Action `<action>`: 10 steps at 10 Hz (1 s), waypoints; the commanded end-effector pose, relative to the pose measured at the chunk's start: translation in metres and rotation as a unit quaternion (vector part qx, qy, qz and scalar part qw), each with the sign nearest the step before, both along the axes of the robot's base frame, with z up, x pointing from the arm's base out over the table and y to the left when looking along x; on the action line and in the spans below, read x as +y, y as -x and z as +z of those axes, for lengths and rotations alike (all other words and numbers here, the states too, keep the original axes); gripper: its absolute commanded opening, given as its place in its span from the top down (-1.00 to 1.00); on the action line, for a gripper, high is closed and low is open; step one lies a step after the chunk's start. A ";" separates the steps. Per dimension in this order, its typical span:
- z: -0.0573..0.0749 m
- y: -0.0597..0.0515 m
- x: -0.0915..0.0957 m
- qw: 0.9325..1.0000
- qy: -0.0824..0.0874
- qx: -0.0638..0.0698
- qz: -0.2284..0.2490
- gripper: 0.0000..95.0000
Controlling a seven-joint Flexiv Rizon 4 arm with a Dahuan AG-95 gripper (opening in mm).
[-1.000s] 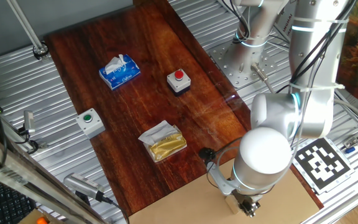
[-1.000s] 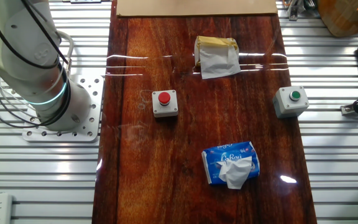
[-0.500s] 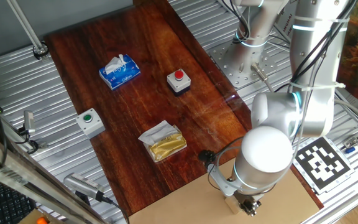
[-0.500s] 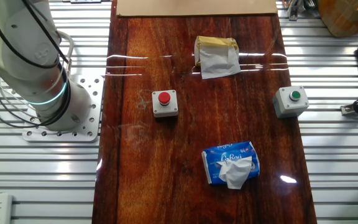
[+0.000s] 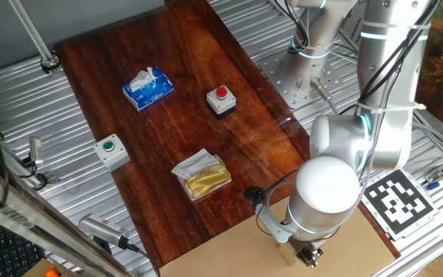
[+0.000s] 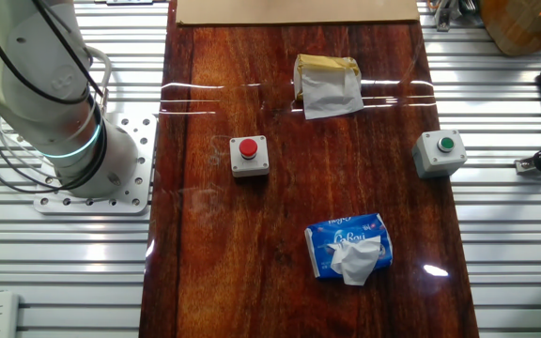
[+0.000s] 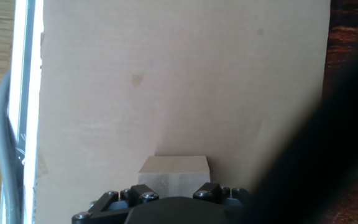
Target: Grab the block and place it at the designated location
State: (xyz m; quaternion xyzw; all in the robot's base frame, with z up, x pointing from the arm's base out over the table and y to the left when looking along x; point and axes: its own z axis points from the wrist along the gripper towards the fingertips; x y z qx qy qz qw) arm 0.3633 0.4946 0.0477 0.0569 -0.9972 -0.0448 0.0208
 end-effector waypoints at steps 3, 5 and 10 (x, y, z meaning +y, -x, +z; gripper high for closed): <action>0.001 0.001 0.000 1.000 -0.002 0.003 -0.004 1.00; 0.000 0.008 0.001 1.000 -0.005 0.002 -0.007 1.00; 0.002 0.011 0.002 1.000 -0.007 0.003 -0.006 1.00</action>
